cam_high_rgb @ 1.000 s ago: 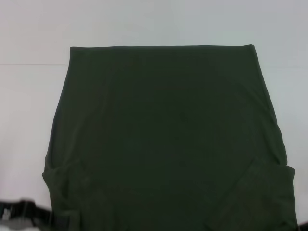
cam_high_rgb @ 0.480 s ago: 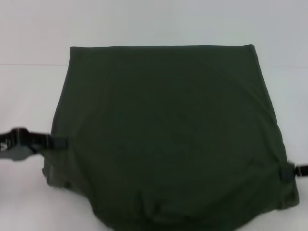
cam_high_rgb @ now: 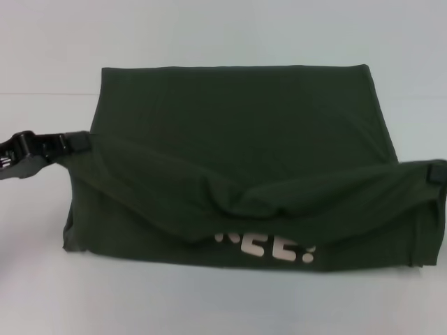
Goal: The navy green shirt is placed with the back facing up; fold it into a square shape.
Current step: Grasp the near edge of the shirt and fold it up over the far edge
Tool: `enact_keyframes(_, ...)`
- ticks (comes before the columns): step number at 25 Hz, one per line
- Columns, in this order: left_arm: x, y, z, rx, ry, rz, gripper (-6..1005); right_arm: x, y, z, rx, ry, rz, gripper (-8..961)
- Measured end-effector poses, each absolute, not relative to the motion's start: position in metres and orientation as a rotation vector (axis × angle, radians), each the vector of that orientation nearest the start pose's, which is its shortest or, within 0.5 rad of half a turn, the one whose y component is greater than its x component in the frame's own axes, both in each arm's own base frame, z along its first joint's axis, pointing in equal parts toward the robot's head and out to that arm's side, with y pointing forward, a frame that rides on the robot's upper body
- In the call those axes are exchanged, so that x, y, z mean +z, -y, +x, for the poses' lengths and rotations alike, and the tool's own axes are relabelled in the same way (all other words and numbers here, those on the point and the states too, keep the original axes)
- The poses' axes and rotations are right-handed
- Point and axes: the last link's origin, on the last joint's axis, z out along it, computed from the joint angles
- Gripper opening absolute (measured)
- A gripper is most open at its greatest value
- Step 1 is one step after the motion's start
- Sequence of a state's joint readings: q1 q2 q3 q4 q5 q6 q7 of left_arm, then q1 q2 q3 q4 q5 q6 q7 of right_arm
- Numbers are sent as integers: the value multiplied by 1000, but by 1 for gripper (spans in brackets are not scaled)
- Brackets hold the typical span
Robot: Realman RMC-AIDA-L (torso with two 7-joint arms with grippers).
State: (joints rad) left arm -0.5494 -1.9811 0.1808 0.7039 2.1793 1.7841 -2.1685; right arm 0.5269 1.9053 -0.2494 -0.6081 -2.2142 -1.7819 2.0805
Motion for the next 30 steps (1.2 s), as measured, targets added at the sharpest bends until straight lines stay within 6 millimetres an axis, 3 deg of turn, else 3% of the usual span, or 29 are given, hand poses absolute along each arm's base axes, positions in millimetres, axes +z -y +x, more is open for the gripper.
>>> enact_keyframes(12, 67, -348, -304, -1098, 1514, -2039, 23, 76, -341, 324, 1010, -1585, -2014, 41)
enact_keyframes(21, 60, -368, -303, -1088, 1426, -1940, 23, 58, -367, 318, 951, -1514, -1950, 41)
enact_keyframes(30, 59, -391, -291, -1037, 1309, -1940, 21, 52, -381, 311, 907, -1475, -1962, 42)
